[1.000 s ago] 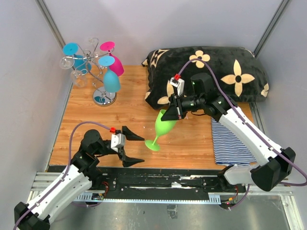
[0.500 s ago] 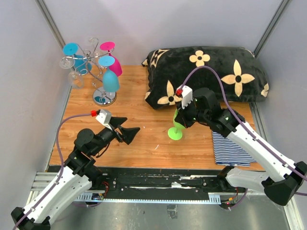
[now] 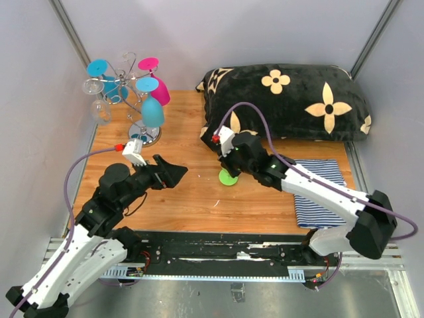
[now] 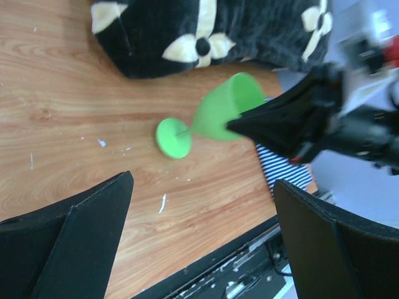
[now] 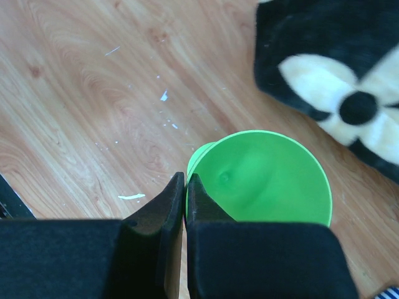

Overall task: Take the wine glass off the wine glass rack
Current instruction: Place the wine glass at the center of the board.

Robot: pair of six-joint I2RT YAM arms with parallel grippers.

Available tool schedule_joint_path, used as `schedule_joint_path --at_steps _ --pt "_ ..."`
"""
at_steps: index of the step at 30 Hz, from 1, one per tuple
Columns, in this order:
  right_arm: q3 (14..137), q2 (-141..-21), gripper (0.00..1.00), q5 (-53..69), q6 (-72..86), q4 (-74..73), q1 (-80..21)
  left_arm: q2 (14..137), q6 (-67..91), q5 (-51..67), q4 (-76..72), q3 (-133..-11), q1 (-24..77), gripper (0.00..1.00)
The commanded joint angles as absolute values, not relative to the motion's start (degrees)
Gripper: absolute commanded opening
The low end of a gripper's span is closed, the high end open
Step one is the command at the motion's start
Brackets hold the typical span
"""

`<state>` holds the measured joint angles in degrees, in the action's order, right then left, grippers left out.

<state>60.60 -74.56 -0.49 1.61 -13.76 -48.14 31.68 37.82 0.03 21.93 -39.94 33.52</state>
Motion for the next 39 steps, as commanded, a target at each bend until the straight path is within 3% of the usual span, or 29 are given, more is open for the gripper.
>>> schedule_joint_path --at_steps 1,15,19,23,29,39 --pt "63.95 -79.02 0.01 -2.56 -2.62 -11.01 -50.46 27.68 41.62 -3.33 20.31 -39.89 33.57 1.0" --pt "66.11 -85.22 0.07 2.5 -5.22 -14.33 -50.58 31.09 40.02 -6.0 24.46 -43.72 33.57 1.0" --pt "67.66 -85.69 0.18 3.85 -5.78 -16.86 -50.62 32.49 40.62 -6.37 24.75 -43.82 33.58 1.0" --pt "69.26 -85.32 0.42 2.73 -5.63 -19.54 -50.54 34.22 40.37 -5.94 24.75 -44.41 33.57 1.0" --pt "69.74 -82.96 0.56 1.87 -5.05 -19.54 -50.57 36.47 40.25 -4.23 24.13 -44.66 33.58 0.98" --pt "70.33 -75.6 0.68 -0.68 -4.02 -17.07 -50.56 38.01 43.28 1.11 18.74 -44.77 33.57 1.0"
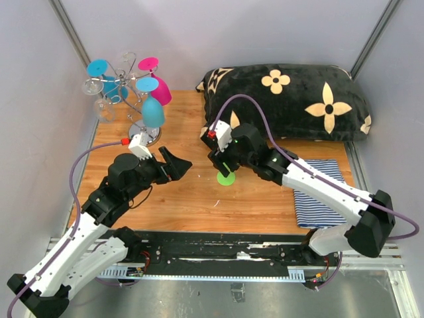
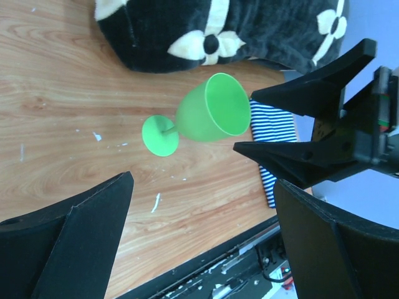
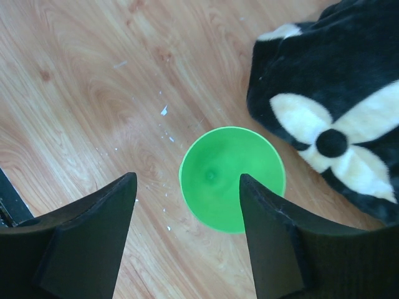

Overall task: Take the wine glass off the wine glass rack
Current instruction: Place the wine glass at the center of the board.

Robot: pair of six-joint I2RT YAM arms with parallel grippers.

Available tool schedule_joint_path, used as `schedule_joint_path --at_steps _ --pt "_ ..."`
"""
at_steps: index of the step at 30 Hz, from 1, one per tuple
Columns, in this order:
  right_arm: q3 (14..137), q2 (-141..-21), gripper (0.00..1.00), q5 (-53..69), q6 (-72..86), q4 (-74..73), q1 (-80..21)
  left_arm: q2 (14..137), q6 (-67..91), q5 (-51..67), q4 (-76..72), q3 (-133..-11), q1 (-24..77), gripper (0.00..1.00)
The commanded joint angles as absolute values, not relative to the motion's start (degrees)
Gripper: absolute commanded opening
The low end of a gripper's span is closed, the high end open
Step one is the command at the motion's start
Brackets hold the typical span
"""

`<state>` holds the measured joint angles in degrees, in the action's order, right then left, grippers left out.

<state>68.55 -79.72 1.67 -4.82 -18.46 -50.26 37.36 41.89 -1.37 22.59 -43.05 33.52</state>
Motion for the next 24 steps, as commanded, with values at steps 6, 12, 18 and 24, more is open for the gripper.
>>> schedule_joint_path --at_steps 6,12,18,24 --pt "66.15 -66.92 0.83 -7.18 -2.23 -14.66 -50.58 39.81 42.22 -0.34 21.44 -48.28 33.58 1.0" --pt "59.2 -56.68 0.94 -15.86 -1.03 -9.59 -50.45 41.37 39.38 -6.49 24.48 -54.33 33.58 1.0" --pt "53.8 -49.01 1.0 -21.66 3.35 -6.19 -50.37 52.66 30.5 -13.18 32.44 -69.94 33.59 1.0" --pt "52.74 -47.2 0.98 -21.18 4.78 -7.5 -50.37 65.46 22.69 -14.45 36.22 -85.76 31.92 1.0"
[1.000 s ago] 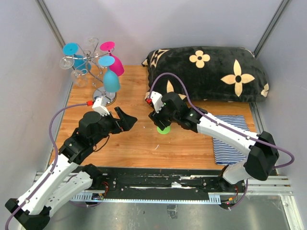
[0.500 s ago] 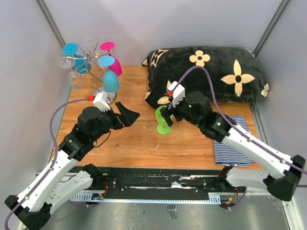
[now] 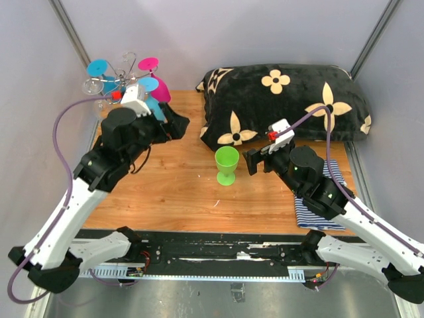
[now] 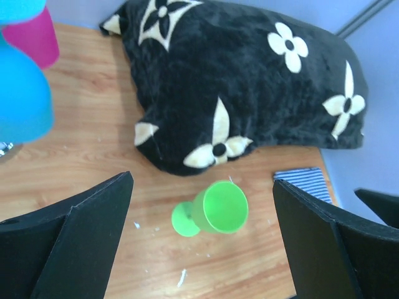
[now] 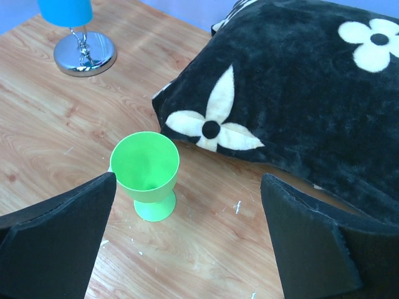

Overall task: Take the wine glass off the wine glass rack
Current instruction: Place the wine glass at the center of the board.

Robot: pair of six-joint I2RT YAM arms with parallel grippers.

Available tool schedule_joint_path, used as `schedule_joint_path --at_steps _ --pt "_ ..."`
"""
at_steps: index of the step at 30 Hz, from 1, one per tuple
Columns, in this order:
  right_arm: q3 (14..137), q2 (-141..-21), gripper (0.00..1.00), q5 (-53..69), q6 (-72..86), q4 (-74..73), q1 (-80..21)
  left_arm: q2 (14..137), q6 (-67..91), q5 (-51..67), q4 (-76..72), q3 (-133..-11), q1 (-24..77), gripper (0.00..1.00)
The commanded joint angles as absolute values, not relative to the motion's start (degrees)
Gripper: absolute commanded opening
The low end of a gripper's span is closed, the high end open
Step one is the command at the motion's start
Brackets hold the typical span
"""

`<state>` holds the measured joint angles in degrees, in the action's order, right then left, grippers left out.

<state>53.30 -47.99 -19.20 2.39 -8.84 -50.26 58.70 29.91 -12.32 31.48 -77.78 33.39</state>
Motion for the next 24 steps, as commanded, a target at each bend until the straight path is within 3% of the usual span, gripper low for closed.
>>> schedule_joint_path --at_steps 1,6,11,24 --pt "52.61 -47.12 0.98 -19.93 4.27 -7.77 -50.42 67.41 22.29 -13.09 36.94 -88.12 30.53 1.0" --pt "51.95 -46.08 0.98 -15.55 4.95 -7.04 -50.39 71.97 23.86 -2.44 35.06 -93.89 21.9 1.0" --pt "52.29 -45.9 0.98 -16.63 6.63 -8.48 -50.39 72.29 26.9 0.9 32.3 -93.85 14.21 1.0" --pt "53.33 -47.41 0.98 -15.01 6.9 -12.51 -50.3 74.35 27.04 0.08 34.1 -97.43 6.89 0.94"
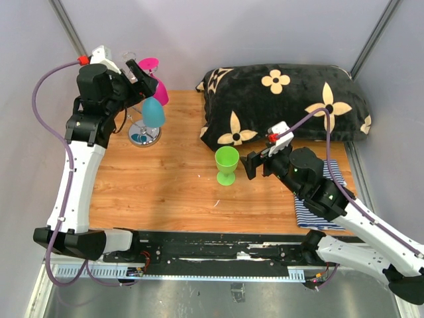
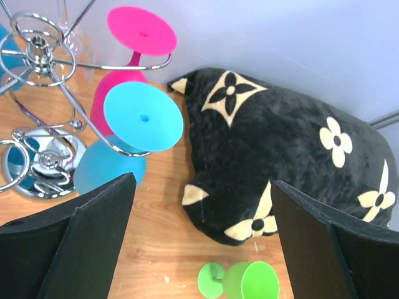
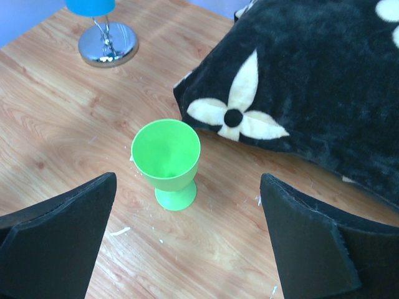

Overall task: Take the wine glass off the wine glass rack
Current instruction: Place the wine glass at the center of the board, then pick up the wine glass from the wine rack.

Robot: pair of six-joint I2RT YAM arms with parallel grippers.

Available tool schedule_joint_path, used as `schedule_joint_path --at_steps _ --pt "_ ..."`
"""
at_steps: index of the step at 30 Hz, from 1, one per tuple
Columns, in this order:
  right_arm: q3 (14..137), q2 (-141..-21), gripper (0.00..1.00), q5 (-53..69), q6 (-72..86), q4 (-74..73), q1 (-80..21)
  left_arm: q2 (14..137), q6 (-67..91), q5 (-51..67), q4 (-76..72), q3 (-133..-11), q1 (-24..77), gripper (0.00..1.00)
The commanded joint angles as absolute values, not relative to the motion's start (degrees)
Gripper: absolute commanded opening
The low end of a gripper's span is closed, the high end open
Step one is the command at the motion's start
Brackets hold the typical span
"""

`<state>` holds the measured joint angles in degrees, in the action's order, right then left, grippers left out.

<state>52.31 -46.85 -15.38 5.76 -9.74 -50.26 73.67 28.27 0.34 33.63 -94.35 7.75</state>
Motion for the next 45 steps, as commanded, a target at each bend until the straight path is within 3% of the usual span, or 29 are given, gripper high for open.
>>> schedule_joint_path --at_steps 1,13,34,45 --pt "53.24 -47.2 0.98 -15.97 7.54 -12.45 -50.31 74.76 26.95 0.04 34.43 -97.48 6.6 0.93" --pt "49.92 -41.09 0.98 -20.12 8.65 -12.12 -50.28 82.49 25.17 1.15 37.53 -103.11 3.97 0.86" --pt "50.95 -41.69 0.98 -17.46 8.02 -14.22 -50.28 83.01 27.2 1.17 34.1 -97.69 2.11 0.67" --pt "51.06 -41.26 0.98 -17.62 8.39 -15.4 -50.33 82.07 27.55 0.97 31.52 -95.19 2.02 0.52"
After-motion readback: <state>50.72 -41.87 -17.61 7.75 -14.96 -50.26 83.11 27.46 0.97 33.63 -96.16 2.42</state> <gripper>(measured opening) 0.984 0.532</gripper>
